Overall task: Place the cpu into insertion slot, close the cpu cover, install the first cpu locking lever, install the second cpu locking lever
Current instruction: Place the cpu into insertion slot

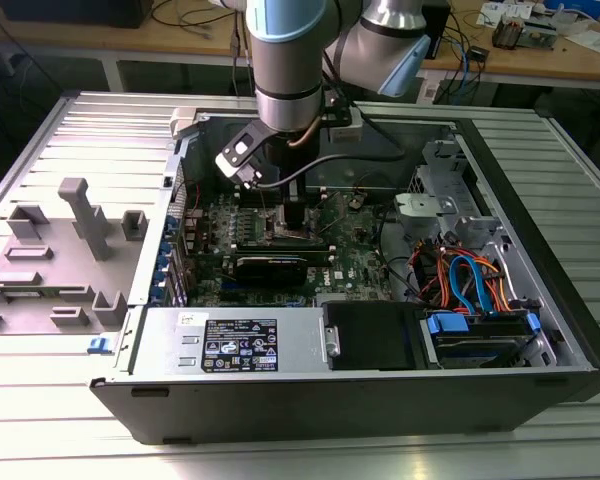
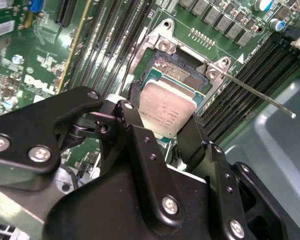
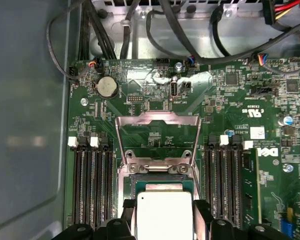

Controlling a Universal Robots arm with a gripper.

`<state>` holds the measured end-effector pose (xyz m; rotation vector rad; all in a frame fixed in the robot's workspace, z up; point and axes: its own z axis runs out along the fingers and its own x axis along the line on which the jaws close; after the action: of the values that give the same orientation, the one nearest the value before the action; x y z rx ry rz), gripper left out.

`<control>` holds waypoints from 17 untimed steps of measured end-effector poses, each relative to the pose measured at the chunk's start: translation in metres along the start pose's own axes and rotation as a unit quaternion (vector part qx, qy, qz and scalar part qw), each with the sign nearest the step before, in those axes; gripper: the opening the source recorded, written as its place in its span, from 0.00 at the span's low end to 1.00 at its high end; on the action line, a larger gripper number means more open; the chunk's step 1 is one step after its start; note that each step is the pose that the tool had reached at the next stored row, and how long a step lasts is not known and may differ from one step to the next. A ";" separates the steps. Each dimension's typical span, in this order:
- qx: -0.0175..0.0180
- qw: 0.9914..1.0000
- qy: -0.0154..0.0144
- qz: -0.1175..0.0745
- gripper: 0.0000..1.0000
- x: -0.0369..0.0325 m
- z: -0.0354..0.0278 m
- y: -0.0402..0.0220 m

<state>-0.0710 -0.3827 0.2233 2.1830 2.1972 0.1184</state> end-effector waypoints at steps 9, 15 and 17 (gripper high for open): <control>0.000 1.000 0.000 0.000 0.54 0.0023 0.0083 -0.0015; 0.000 1.000 0.000 0.000 0.54 0.0023 0.0111 -0.0019; 0.000 1.000 0.000 0.000 0.54 0.0024 0.0124 -0.0020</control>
<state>-0.0720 -0.3801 0.2109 2.1829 2.1971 0.1182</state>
